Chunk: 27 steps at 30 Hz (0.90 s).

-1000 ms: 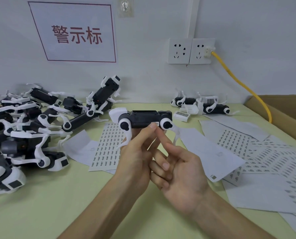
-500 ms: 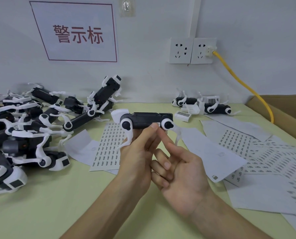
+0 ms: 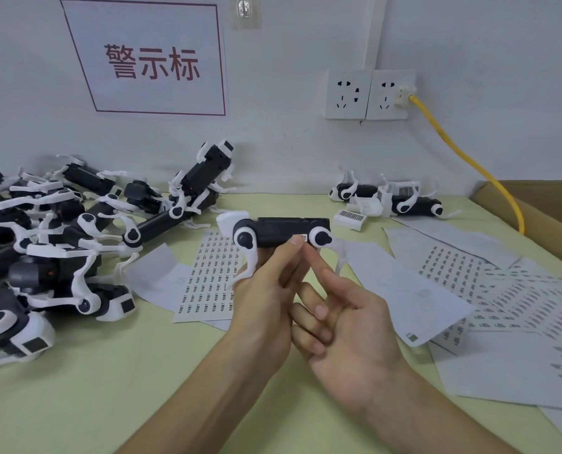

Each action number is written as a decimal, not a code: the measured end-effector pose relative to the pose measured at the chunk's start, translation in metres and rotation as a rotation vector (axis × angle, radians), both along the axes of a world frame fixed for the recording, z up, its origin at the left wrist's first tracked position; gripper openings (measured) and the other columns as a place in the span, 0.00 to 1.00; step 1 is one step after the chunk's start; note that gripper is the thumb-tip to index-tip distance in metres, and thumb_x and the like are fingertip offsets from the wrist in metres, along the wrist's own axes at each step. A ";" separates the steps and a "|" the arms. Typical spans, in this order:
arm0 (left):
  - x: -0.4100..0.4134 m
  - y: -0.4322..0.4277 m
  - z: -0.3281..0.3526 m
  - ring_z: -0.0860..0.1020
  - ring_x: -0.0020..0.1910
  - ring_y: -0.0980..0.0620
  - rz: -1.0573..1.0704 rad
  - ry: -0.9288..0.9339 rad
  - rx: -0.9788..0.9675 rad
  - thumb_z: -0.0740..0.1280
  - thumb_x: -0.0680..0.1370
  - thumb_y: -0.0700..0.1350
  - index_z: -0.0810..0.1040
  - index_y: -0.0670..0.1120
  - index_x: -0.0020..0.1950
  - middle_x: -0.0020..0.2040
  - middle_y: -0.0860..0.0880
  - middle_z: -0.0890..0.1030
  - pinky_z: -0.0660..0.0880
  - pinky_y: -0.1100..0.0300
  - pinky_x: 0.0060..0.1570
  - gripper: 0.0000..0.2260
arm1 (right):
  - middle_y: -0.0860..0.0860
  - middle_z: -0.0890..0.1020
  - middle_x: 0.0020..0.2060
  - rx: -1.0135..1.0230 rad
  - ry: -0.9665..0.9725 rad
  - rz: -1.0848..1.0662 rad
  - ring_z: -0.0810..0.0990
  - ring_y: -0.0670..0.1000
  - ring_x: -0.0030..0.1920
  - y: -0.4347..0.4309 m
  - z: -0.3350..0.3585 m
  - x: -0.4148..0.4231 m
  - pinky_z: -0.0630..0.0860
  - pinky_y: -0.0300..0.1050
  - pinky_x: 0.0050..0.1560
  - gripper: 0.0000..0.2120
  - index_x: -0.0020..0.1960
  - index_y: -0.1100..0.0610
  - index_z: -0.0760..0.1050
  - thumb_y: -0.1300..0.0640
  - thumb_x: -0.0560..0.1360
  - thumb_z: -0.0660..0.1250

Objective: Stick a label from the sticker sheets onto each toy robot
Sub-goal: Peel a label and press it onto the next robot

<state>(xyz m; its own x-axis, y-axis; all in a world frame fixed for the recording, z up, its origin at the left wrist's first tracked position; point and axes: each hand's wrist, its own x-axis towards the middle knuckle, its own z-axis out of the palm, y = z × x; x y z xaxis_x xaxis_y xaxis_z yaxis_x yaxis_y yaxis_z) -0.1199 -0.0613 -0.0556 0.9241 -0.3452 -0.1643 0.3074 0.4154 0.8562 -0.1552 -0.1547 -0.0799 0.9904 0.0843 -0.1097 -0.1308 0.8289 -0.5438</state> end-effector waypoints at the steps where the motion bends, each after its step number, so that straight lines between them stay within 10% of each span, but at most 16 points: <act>1: 0.001 0.000 -0.001 0.75 0.21 0.46 0.004 0.004 -0.004 0.73 0.77 0.53 0.81 0.53 0.33 0.56 0.49 0.87 0.73 0.58 0.19 0.13 | 0.49 0.62 0.27 0.008 0.000 -0.001 0.58 0.47 0.24 0.001 0.000 0.000 0.55 0.40 0.23 0.19 0.61 0.50 0.84 0.55 0.72 0.65; 7: 0.007 -0.003 -0.008 0.86 0.50 0.54 0.118 -0.042 -0.124 0.73 0.77 0.46 0.78 0.49 0.46 0.50 0.50 0.86 0.77 0.55 0.36 0.05 | 0.51 0.63 0.26 0.005 0.042 -0.054 0.58 0.47 0.23 0.004 -0.004 0.000 0.60 0.39 0.20 0.19 0.58 0.56 0.86 0.57 0.70 0.64; 15: 0.021 0.000 -0.008 0.82 0.39 0.55 0.157 -0.092 -0.339 0.73 0.73 0.43 0.79 0.45 0.43 0.39 0.50 0.80 0.82 0.64 0.46 0.04 | 0.51 0.60 0.24 -0.153 0.168 -0.322 0.55 0.47 0.21 -0.003 -0.003 0.002 0.57 0.39 0.19 0.14 0.36 0.62 0.85 0.59 0.66 0.62; 27: 0.015 -0.003 -0.011 0.80 0.37 0.53 0.106 -0.332 -0.151 0.73 0.74 0.46 0.82 0.50 0.32 0.36 0.50 0.80 0.79 0.64 0.45 0.10 | 0.51 0.64 0.26 -0.331 0.121 -0.481 0.57 0.48 0.24 -0.032 0.017 0.004 0.58 0.39 0.24 0.10 0.42 0.61 0.80 0.59 0.74 0.61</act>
